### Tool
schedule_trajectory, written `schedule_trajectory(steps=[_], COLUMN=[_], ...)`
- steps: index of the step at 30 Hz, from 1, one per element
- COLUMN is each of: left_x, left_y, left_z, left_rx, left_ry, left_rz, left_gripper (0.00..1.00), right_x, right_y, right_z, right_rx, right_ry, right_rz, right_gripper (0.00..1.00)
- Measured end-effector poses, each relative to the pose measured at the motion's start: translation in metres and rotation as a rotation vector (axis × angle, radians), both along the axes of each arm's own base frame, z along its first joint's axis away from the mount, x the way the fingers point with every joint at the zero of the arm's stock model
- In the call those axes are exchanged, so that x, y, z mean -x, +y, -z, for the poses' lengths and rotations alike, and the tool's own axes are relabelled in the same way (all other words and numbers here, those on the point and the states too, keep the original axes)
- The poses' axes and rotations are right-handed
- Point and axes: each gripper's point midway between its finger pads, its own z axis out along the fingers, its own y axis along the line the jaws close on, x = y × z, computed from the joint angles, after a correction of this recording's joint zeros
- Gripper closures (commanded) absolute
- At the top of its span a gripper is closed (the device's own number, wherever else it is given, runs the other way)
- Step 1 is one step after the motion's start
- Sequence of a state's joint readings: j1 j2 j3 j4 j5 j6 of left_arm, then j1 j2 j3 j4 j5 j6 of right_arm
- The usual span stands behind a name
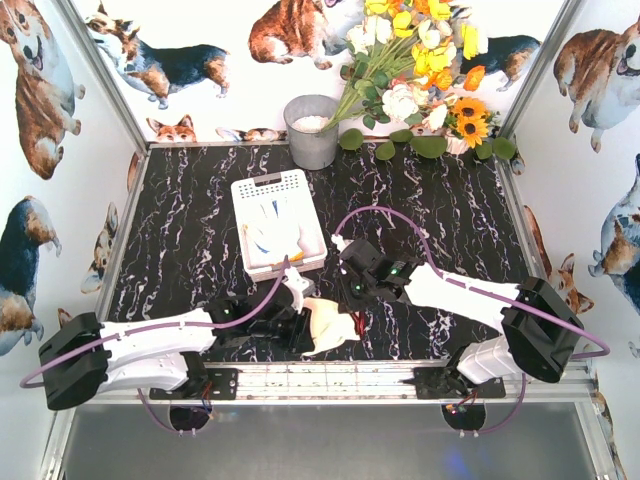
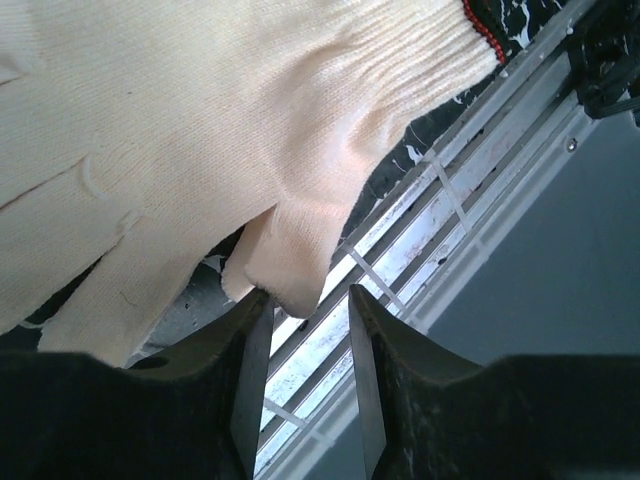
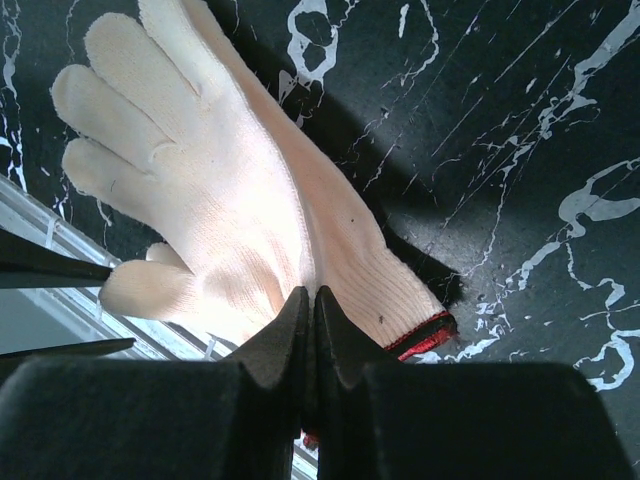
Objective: Put the gloves into the storage basket
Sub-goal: Pair the glove with the glove.
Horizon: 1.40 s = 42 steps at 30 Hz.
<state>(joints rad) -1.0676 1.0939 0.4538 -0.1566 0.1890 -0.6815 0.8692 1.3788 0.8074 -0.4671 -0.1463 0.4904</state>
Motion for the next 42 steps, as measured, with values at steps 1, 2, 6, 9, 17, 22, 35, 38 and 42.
schedule_trajectory(steps=[1,2,6,9,17,22,35,38,42], left_x=[-0.001,-0.002,-0.010,-0.020,-0.040,-0.050,-0.072,-0.077,-0.076], left_y=[0.001,0.002,0.008,0.010,0.009,-0.001,-0.029,-0.030,-0.033], left_z=[0.000,-0.001,-0.009,-0.020,-0.022,-0.011,-0.023,-0.029,-0.033], left_rx=[-0.002,-0.005,-0.017,-0.016,-0.031,-0.038,0.054,0.062,0.083], left_ry=[-0.004,-0.011,-0.051,-0.093,-0.154,-0.154,-0.186,-0.205,-0.206], left_rz=[-0.005,-0.014,-0.056,-0.095,-0.174,-0.211,-0.272,-0.291,-0.286], left_gripper=[0.64,0.62,0.56,0.50,0.53,0.54,0.53,0.53,0.56], right_x=[0.000,0.000,0.000,0.001,0.011,0.017,0.020,0.021,0.024], right_y=[0.000,-0.001,-0.003,-0.006,-0.017,-0.027,-0.049,-0.056,-0.065], right_z=[0.000,0.000,0.002,0.003,0.013,0.023,-0.013,-0.016,-0.012], right_rx=[0.001,0.002,0.012,0.023,0.044,0.071,0.030,0.027,0.050], right_ry=[-0.001,-0.001,-0.001,0.002,0.030,0.062,0.006,0.000,0.014], right_rz=[0.001,0.001,0.006,0.012,0.038,0.077,0.213,0.254,0.290], right_gripper=[1.00,1.00,1.00,1.00,1.00,0.79,0.56,0.59,0.65])
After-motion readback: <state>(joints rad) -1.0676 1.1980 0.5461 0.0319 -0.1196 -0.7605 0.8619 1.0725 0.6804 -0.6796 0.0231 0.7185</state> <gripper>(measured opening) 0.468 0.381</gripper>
